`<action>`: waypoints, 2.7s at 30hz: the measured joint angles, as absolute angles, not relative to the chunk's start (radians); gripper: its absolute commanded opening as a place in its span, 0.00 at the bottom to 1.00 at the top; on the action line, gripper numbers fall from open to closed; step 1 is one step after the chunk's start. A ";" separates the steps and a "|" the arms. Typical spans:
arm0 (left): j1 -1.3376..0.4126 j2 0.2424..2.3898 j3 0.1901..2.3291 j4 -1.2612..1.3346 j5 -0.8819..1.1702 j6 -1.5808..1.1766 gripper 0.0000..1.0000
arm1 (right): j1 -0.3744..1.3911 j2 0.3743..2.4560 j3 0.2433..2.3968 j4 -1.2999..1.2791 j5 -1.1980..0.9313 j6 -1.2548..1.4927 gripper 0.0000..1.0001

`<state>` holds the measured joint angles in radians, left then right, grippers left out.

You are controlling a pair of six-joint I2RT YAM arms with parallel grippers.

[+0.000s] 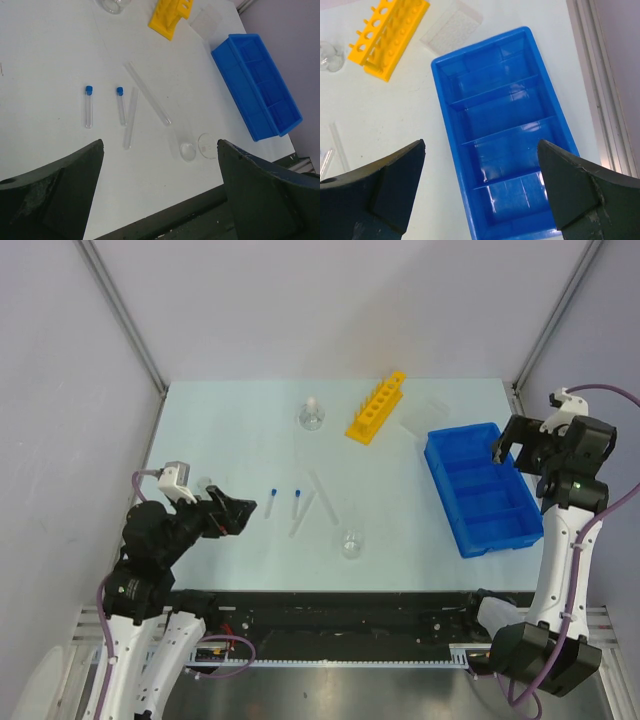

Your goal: Organize the chemistry lab equipment

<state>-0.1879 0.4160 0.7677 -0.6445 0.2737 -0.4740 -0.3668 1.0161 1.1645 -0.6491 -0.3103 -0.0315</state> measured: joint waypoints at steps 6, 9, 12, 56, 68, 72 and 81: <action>-0.188 0.414 0.788 -0.667 0.269 -0.471 1.00 | -0.350 1.021 1.164 -0.586 -0.408 -0.077 1.00; -0.188 0.419 0.788 -0.665 0.269 -0.470 1.00 | -0.276 1.033 1.164 -0.583 -0.456 -0.170 1.00; -0.188 0.439 0.788 -0.650 0.268 -0.466 1.00 | -0.134 1.052 1.164 -0.592 -0.457 -0.274 1.00; -0.188 0.825 0.699 -0.283 0.267 -0.437 1.00 | 0.147 2.385 2.217 -0.905 -0.247 -0.543 0.60; -0.188 0.825 0.682 -0.268 0.267 -0.437 1.00 | 0.147 2.455 2.290 -0.865 -0.214 -0.550 0.49; -0.188 0.826 0.682 -0.267 0.267 -0.437 1.00 | 0.146 2.478 2.310 -0.856 -0.206 -0.552 0.48; -0.188 0.829 0.682 -0.267 0.267 -0.437 1.00 | 0.146 2.494 2.319 -0.840 -0.198 -0.563 0.43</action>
<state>-0.1879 0.8291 0.6823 -0.2672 0.2672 -0.4366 0.1463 2.4935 2.3188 -0.8402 -0.1982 -0.5629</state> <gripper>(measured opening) 0.996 0.463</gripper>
